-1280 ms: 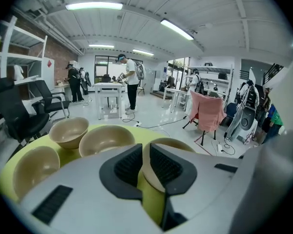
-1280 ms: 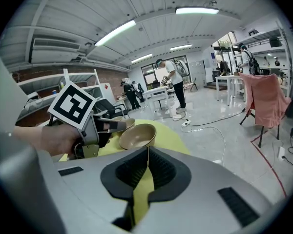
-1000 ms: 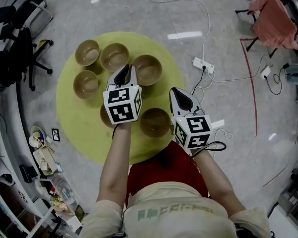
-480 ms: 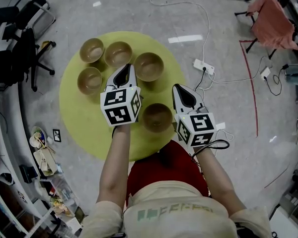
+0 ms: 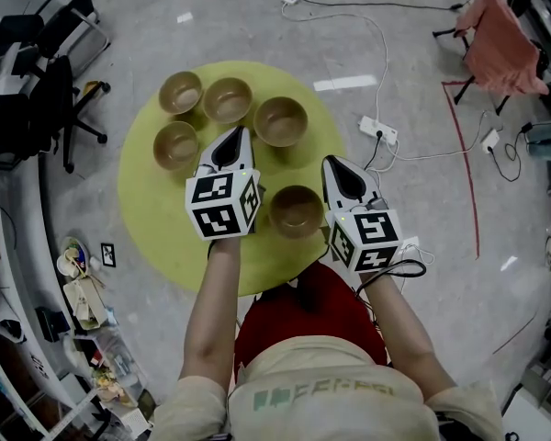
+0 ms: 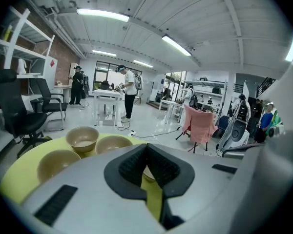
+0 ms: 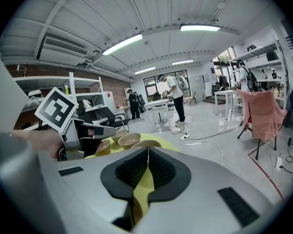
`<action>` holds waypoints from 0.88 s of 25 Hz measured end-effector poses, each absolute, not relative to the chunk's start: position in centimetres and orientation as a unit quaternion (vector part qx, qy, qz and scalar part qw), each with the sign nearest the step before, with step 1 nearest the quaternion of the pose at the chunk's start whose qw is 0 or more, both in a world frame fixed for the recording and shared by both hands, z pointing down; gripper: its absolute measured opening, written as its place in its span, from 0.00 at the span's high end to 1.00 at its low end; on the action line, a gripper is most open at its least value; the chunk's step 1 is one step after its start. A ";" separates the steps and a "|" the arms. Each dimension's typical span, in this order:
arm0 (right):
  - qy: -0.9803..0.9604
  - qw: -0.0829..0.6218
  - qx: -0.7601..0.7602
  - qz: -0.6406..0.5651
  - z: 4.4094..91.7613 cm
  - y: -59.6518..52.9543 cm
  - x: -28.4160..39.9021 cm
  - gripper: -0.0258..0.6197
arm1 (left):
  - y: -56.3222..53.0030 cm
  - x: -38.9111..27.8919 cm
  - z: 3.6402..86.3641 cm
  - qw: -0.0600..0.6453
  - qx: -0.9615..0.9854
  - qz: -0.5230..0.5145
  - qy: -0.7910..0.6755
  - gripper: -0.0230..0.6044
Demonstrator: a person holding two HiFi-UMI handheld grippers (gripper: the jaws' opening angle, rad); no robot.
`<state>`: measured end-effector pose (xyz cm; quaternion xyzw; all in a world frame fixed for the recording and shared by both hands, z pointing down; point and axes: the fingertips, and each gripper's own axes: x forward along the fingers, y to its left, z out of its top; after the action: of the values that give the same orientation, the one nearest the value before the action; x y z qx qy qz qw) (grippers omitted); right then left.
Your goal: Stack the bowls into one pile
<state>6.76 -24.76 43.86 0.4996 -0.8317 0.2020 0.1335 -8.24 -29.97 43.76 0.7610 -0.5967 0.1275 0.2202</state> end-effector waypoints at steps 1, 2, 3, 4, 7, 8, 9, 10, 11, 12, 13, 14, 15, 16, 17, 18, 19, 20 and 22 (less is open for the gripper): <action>-0.832 0.133 0.500 0.201 43.7 -24.5 6.7 0.90 | -29.6 -8.2 43.6 0.219 0.762 0.127 -0.596 0.93; -0.832 0.132 0.501 0.199 43.5 -24.3 6.7 0.90 | -29.3 -8.1 43.4 0.218 0.763 0.126 -0.595 0.93; -0.833 0.130 0.501 0.196 43.3 -24.1 6.6 0.90 | -29.0 -8.1 43.3 0.218 0.764 0.124 -0.594 0.93; -0.834 0.128 0.501 0.193 43.2 -23.9 6.6 0.90 | -28.7 -8.1 43.2 0.218 0.765 0.123 -0.593 0.93; -0.838 0.122 0.499 0.184 42.9 -23.4 6.3 0.90 | -27.8 -8.3 42.8 0.215 0.767 0.117 -0.593 0.93; -0.838 0.121 0.500 0.182 42.8 -23.2 6.3 0.90 | -27.5 -8.3 42.7 0.214 0.768 0.115 -0.593 0.93; -0.837 0.120 0.501 0.182 42.7 -22.9 6.3 0.90 | -27.1 -8.3 42.6 0.214 0.769 0.112 -0.592 0.93; -0.837 0.120 0.503 0.181 42.6 -22.7 6.2 0.90 | -26.8 -8.3 42.4 0.215 0.770 0.109 -0.591 0.93; -0.836 0.119 0.504 0.180 42.4 -22.4 6.2 0.90 | -26.4 -8.3 42.3 0.215 0.771 0.107 -0.590 0.93; -0.836 0.118 0.504 0.179 42.3 -22.1 6.2 0.90 | -26.1 -8.4 42.2 0.215 0.772 0.106 -0.589 0.93; -0.837 0.117 0.505 0.177 42.1 -21.9 6.1 0.90 | -25.7 -8.4 42.1 0.214 0.773 0.106 -0.588 0.93; -0.837 0.117 0.505 0.175 41.9 -21.6 6.1 0.90 | -25.4 -8.4 41.9 0.213 0.774 0.105 -0.587 0.93; -0.837 0.116 0.506 0.173 41.7 -21.4 6.1 0.90 | -25.1 -8.3 41.8 0.212 0.775 0.104 -0.587 0.93; -0.837 0.115 0.506 0.172 41.5 -21.2 6.0 0.90 | -24.8 -8.3 41.6 0.211 0.775 0.104 -0.586 0.93; -0.837 0.115 0.507 0.171 41.4 -21.0 6.0 0.90 | -24.5 -8.4 41.4 0.209 0.776 0.102 -0.586 0.93; -0.837 0.114 0.508 0.169 41.2 -20.8 6.0 0.90 | -24.2 -8.4 41.2 0.208 0.777 0.101 -0.585 0.93; -0.837 0.113 0.508 0.168 41.1 -20.5 6.0 0.90 | -23.8 -8.4 41.1 0.207 0.778 0.099 -0.585 0.93; -0.837 0.112 0.510 0.167 41.0 -20.3 5.9 0.90 | -23.5 -8.4 40.9 0.207 0.779 0.098 -0.584 0.93; -0.836 0.110 0.512 0.164 40.8 -19.8 5.8 0.90 | -22.7 -8.5 40.7 0.207 0.781 0.096 -0.581 0.93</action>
<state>5.78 -19.82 40.77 0.5120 -0.8359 0.1641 0.1101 -8.46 -22.74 40.66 0.7811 -0.5813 0.0962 0.2067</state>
